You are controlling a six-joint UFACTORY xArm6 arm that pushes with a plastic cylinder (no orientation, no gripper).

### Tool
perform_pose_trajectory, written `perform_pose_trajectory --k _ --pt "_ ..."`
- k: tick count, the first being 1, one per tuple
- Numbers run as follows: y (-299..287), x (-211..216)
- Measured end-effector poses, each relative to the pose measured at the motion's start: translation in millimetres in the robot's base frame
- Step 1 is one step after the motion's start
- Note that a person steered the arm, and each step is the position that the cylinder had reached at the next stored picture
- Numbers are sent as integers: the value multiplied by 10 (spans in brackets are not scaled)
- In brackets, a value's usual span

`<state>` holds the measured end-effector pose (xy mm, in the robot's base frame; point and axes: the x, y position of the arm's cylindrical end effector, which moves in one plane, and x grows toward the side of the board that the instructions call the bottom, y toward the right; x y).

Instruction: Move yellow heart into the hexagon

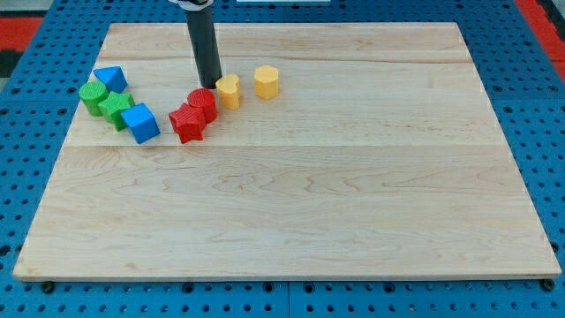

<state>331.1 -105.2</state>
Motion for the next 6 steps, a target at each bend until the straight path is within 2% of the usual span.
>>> perform_pose_trajectory --k 4,6 --pt "119 445" --pt "830 13"
